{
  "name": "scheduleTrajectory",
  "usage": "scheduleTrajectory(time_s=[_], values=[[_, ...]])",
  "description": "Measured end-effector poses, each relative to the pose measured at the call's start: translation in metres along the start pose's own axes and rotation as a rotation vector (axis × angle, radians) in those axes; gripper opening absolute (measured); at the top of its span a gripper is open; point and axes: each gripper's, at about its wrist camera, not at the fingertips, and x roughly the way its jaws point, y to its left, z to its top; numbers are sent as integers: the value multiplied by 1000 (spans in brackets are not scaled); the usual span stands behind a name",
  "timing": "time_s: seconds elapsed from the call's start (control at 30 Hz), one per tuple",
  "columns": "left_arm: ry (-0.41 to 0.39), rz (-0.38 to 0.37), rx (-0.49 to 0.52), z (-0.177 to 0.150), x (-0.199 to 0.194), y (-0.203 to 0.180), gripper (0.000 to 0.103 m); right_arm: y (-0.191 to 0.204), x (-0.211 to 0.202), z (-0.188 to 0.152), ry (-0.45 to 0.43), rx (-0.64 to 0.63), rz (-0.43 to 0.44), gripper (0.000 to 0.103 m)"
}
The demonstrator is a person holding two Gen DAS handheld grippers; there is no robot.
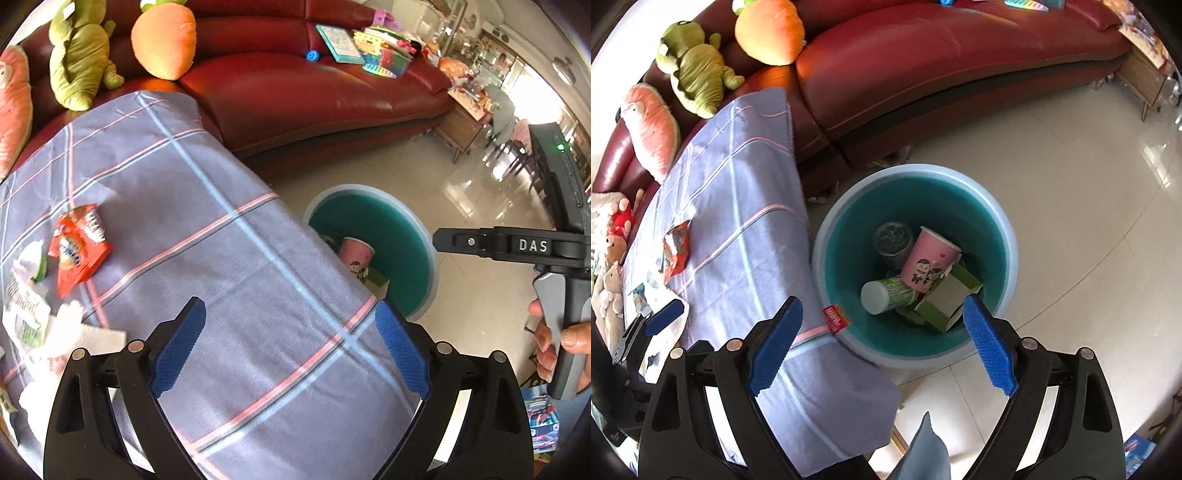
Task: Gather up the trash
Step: 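Move both open tools back over the table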
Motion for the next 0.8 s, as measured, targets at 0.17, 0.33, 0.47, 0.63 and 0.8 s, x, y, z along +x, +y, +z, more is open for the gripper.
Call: scheduleTrajectory(time_s=[0.17, 0.33, 0.47, 0.63, 0.8], values=[[-33, 23, -22, -13, -24, 21, 93, 25, -7, -10, -7, -29, 8, 85], [-69, 49, -74, -26, -50, 54, 93, 54, -8, -20, -5, -70, 15, 85], [-93, 77, -106, -35, -68, 79, 93, 84, -7, -27, -2, -114, 31, 84], [-112, 128, -148, -51, -89, 115, 93, 119, -2, -35, 14, -164, 50, 84], [-114, 161, -214, -65, -100, 152, 93, 154, 6, -44, 45, -220, 52, 85]])
